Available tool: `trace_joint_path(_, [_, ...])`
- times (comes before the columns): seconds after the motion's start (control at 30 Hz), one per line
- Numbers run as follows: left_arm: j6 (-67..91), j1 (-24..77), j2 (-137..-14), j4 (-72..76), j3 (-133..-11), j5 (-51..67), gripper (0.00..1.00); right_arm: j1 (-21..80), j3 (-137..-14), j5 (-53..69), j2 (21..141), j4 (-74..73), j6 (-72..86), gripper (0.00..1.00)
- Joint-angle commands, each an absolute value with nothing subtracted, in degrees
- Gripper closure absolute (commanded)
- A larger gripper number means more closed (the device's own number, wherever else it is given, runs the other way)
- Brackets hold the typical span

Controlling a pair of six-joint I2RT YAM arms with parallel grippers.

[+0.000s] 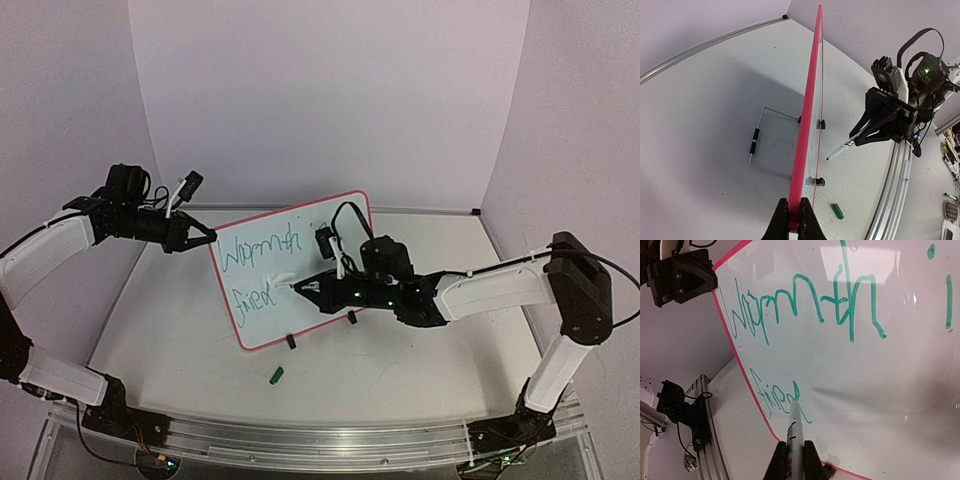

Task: Write a sentence on the whiteboard
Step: Write on the whiteboard with the whiteboard marker without the cap.

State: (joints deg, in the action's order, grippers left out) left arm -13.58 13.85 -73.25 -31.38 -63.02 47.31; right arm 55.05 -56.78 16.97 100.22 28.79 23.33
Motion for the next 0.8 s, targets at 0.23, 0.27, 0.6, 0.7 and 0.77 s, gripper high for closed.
trace_joint_path(0.23, [-15.2,16.6,-76.0,-36.7,-62.0,44.5,1.00,55.6,-59.4,15.2,103.2,29.8,23.5,1.00])
trace_joint_path(0.27, [-15.2,16.6,-76.0,-36.8,-62.0,44.5,1.00,55.6,-59.5,15.1,103.4,29.8,23.7,1.00])
trace_joint_path(0.6, [-15.3,16.6,-76.0,-36.7,-62.1,44.6,1.00,55.6,-59.8,11.5,104.6,30.5,25.5,1.00])
trace_joint_path(0.7, [-15.3,16.5,-76.1,-36.8,-62.1,44.6,1.00,55.6,-60.1,11.8,104.7,30.9,25.4,1.00])
trace_joint_path(0.77, [-15.3,16.6,-76.2,-36.7,-62.1,44.6,1.00,55.6,-60.5,12.5,105.3,30.9,25.3,1.00])
